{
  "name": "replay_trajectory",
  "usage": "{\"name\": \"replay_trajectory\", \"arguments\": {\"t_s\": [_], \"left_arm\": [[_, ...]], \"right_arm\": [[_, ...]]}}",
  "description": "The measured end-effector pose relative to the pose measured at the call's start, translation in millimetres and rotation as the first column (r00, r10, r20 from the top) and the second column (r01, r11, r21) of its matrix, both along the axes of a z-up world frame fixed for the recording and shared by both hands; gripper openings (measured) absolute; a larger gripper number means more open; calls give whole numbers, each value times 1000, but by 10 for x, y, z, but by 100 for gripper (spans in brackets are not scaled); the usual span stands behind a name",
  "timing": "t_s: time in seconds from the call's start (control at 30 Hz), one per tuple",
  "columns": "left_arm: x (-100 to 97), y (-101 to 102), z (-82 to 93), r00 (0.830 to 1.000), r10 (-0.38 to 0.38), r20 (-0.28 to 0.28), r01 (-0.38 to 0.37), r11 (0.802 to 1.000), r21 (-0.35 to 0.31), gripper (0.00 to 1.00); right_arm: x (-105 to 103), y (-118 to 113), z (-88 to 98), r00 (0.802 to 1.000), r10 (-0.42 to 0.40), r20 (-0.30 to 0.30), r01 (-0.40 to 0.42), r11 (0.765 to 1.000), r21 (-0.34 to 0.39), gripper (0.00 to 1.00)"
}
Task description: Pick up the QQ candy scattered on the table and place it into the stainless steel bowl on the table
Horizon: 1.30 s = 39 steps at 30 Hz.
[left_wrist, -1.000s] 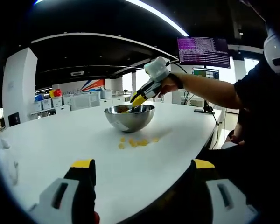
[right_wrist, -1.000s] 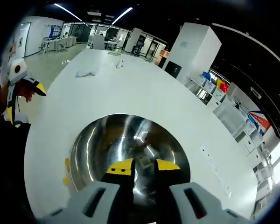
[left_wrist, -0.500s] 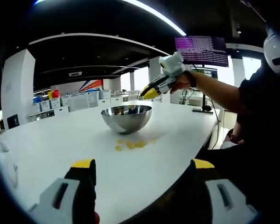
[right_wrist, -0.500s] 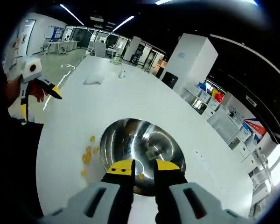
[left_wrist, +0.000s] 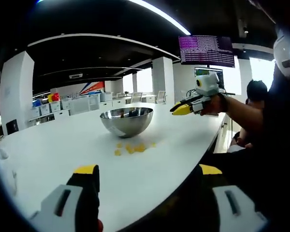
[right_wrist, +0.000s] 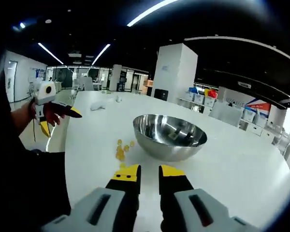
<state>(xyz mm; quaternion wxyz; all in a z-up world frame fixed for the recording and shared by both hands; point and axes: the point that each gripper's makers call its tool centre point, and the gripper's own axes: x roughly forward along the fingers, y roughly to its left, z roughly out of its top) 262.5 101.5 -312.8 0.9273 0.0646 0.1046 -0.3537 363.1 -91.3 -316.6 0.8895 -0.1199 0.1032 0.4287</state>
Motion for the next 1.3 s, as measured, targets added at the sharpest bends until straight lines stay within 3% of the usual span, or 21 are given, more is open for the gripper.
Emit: {"name": "replay_trajectory", "arguments": {"t_s": [0.13, 0.3, 0.57, 1.3], "left_arm": [[-9, -17, 8, 1000, -5, 0, 5, 1000, 3, 82], [0, -3, 9, 1000, -2, -2, 2, 1000, 7, 82], [26, 19, 12, 1000, 2, -1, -2, 1000, -1, 82], [-13, 233, -33, 999, 36, -3, -36, 999, -19, 81]], "right_arm": [[-117, 45, -166, 1000, 11, -27, -10, 1000, 28, 16], [-152, 80, -198, 999, 29, -37, -28, 999, 36, 16], [-105, 195, -252, 997, 50, -50, -49, 999, 24, 16], [115, 824, -549, 987, 128, -97, -133, 990, -44, 15]]}}
